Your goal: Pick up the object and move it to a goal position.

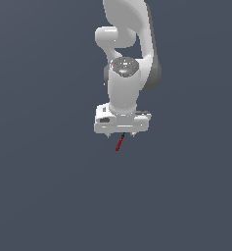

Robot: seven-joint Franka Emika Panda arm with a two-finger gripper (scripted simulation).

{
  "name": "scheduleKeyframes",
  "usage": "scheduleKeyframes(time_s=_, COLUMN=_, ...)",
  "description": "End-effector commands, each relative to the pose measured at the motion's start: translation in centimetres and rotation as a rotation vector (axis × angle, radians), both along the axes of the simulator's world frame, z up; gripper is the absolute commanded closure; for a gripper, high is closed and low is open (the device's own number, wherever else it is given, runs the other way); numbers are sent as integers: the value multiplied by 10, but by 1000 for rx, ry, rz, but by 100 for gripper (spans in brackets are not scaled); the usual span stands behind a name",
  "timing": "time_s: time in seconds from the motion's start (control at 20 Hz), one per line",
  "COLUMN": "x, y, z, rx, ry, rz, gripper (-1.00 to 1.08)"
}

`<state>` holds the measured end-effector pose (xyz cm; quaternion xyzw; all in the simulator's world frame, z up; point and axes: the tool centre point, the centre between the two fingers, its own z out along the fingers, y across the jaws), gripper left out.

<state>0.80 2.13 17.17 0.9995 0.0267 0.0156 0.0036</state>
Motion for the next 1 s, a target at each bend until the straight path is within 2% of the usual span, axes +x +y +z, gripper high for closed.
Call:
scheduleKeyframes(time_s=0.0, x=0, y=0, z=0, rx=0, ry=0, rz=0, gripper=-92)
scheduleKeyframes(time_s=0.55, x=6, y=0, z=2, rx=24, ry=-17, rz=-12, gripper=-92)
scheduleKeyframes(time_s=0.95, x=-2, y=3, z=-9, rx=25, ry=-12, rz=-50, gripper=-92)
